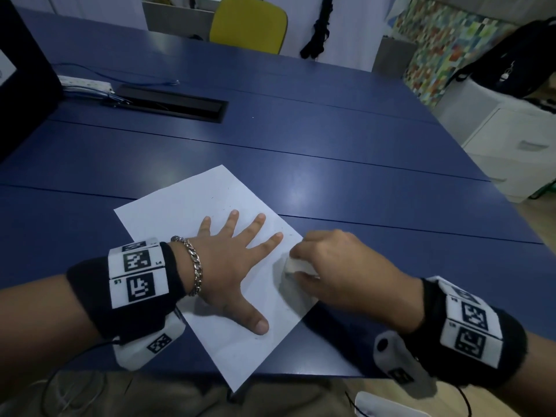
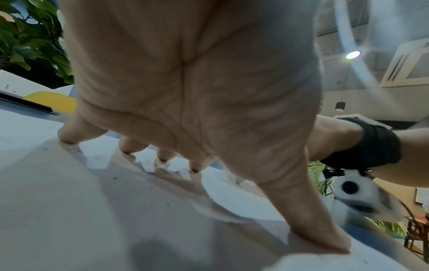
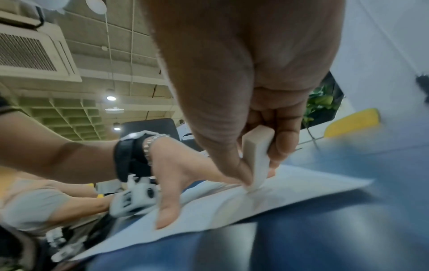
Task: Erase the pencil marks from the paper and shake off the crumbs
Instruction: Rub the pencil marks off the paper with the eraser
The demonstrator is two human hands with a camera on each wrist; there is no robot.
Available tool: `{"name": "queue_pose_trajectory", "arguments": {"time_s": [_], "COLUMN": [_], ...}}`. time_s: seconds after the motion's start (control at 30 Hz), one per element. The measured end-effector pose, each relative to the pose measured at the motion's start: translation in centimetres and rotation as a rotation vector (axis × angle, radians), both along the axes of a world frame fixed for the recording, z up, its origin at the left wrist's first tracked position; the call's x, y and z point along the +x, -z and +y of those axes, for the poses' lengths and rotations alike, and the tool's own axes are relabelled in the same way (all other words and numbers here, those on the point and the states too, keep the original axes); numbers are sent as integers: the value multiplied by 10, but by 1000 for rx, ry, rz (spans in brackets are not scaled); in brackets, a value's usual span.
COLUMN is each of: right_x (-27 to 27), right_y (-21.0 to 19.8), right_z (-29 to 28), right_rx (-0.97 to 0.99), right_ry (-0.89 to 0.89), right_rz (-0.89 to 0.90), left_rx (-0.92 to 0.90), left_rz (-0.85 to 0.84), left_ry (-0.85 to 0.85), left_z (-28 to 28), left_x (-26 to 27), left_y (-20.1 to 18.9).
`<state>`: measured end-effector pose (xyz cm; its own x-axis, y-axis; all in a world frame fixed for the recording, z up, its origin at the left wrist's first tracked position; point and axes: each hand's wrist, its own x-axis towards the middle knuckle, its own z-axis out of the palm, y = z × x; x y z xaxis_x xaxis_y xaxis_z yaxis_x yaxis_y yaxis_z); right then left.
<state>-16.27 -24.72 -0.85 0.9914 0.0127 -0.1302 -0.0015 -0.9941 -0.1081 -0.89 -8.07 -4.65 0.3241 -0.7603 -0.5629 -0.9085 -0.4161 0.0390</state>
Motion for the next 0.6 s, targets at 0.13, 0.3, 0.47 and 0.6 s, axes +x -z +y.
{"name": "queue_pose_trajectory", "arguments": {"time_s": [0.13,0.3,0.47,0.6], "right_x": [-11,-13,-21,-19], "right_y": [-1,-19,-21,-7], "right_z": [15,-23,-29,-15], "right_rx": [100,230,346,234], "right_ry": [-124,175,314,202], "right_rz": [82,-155,-158,-82], "left_rx": [5,-38,-39,-24], "left_rz": [-17,21,23,18], "left_ry": [2,-16,-21,-18], "left_z": [0,0,-1,0], "left_x": [-1,-1,-1,0], "left_y": [-1,-5,-5,-3]}}
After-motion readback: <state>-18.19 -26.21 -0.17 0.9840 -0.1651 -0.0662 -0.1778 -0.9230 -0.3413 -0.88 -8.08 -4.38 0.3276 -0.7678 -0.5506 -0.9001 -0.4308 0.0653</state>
